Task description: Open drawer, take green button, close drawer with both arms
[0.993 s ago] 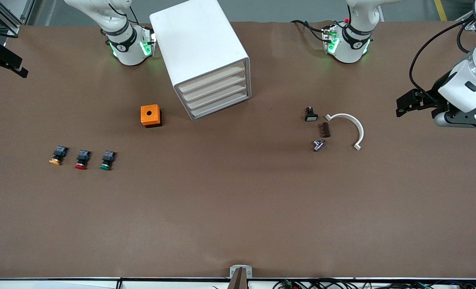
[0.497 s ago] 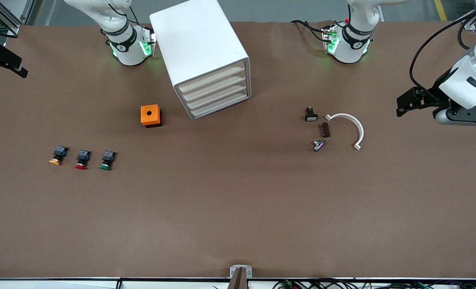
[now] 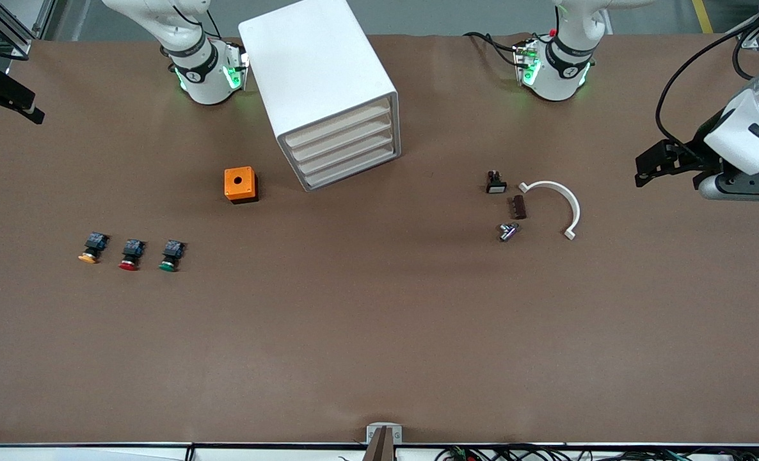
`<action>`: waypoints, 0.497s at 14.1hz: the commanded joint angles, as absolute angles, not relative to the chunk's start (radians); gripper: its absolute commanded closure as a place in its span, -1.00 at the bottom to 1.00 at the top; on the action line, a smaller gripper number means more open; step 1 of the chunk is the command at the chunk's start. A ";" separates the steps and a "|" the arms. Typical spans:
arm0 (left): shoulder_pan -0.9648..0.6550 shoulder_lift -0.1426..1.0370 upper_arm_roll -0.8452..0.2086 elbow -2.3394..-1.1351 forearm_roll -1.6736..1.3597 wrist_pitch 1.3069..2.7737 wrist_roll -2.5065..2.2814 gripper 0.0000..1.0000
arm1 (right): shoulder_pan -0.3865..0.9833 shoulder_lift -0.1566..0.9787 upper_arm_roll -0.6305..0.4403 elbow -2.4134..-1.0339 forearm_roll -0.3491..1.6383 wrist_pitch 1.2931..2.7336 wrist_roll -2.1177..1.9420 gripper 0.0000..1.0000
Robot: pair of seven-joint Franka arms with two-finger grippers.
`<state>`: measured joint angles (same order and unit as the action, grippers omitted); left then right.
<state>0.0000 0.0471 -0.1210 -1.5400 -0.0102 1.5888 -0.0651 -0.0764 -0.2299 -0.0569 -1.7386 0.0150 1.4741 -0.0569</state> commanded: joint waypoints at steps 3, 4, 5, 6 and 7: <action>-0.002 0.063 -0.110 -1.503 0.002 1.585 -0.054 -1.00 | -0.094 -0.253 -0.048 -1.756 0.026 1.473 -0.072 -1.00; -0.002 0.064 -0.109 -1.503 0.002 1.585 -0.057 -1.00 | -0.095 -0.253 -0.048 -1.756 0.026 1.473 -0.074 -1.00; -0.002 0.064 -0.110 -1.503 0.003 1.585 -0.064 -1.00 | -0.095 -0.253 -0.048 -1.756 0.026 1.471 -0.074 -1.00; -0.002 0.064 -0.109 -1.503 0.005 1.586 -0.066 -1.00 | -0.095 -0.253 -0.048 -1.756 0.026 1.471 -0.074 -1.00; 0.000 0.064 -0.110 -1.503 0.002 1.588 -0.060 -1.00 | -0.095 -0.253 -0.048 -1.756 0.026 1.471 -0.074 -1.00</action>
<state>0.0020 0.0537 -0.1130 -1.5257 -0.0102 1.5888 -0.0650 -0.0764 -0.2299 -0.0569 -1.7386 0.0150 1.4736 -0.0582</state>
